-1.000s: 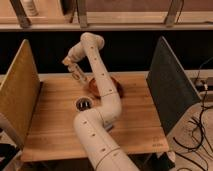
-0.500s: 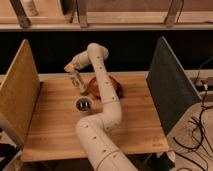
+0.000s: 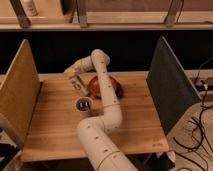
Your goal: Stand the bottle upright
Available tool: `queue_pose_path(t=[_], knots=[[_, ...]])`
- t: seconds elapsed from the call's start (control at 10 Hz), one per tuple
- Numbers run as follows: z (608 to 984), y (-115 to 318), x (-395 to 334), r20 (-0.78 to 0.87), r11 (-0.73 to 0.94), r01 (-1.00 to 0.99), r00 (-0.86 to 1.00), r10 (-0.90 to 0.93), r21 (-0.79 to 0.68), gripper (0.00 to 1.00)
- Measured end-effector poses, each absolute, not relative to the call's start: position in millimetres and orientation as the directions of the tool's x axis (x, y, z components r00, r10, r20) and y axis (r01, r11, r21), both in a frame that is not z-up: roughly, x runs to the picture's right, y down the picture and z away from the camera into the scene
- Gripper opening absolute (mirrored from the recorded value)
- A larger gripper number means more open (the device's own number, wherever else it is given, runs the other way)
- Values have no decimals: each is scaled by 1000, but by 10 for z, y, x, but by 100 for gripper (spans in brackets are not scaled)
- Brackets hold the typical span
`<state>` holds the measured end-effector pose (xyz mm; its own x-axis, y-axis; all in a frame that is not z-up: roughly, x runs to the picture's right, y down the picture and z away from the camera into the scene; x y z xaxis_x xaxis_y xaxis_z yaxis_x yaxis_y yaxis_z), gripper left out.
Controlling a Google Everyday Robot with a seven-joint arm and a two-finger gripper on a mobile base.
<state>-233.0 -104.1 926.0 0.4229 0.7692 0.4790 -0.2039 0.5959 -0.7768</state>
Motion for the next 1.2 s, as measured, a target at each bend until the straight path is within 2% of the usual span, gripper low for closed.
queue_pose_path(t=[0.6,0.7,1.2], knots=[[9212,-1230,-2405,570,668,-151,408,713,-728,75],[9187,-1267,-2477,597,684,-131,390,701,-718,80],[9126,-1392,-2610,675,737,-77,346,651,-672,80]])
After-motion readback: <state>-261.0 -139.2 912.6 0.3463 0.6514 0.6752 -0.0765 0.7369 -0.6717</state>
